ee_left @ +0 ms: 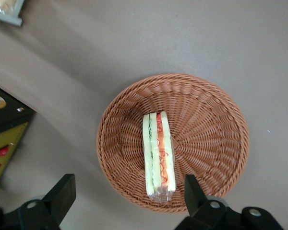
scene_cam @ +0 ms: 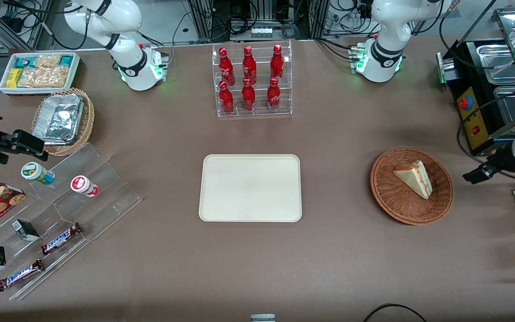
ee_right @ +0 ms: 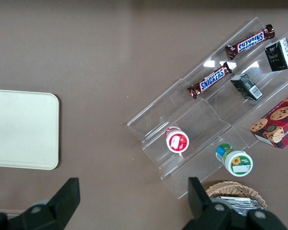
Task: Place sandwich from basket to tray
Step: 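Move the left gripper down over the sandwich in the wicker basket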
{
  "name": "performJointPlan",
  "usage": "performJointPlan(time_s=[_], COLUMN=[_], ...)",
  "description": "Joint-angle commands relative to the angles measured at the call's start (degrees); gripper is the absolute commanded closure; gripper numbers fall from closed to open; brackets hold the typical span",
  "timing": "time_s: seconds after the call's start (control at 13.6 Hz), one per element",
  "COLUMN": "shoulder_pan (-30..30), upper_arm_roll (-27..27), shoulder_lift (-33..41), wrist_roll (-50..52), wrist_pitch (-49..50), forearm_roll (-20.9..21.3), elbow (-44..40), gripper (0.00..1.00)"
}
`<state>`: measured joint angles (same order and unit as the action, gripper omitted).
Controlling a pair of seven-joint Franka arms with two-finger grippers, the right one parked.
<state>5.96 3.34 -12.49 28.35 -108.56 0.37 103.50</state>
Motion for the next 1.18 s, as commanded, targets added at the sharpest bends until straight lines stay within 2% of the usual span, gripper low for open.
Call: performJointPlan(time_s=[0.0,0.52,1.11], shoulder_pan=[0.2,-0.7,-2.7], upper_arm_roll=[-0.4,-0.7,-0.9], shoulder_lift=[1.1,0.4,-2.5], wrist_roll=[9.4,17.7,19.1], wrist_pitch=[-5.9,-22.8,-26.3], forearm_roll=[-0.5,-1.2,-3.4], elbow=[6.2,20.3,21.4], gripper=[0.0,0.0,0.0])
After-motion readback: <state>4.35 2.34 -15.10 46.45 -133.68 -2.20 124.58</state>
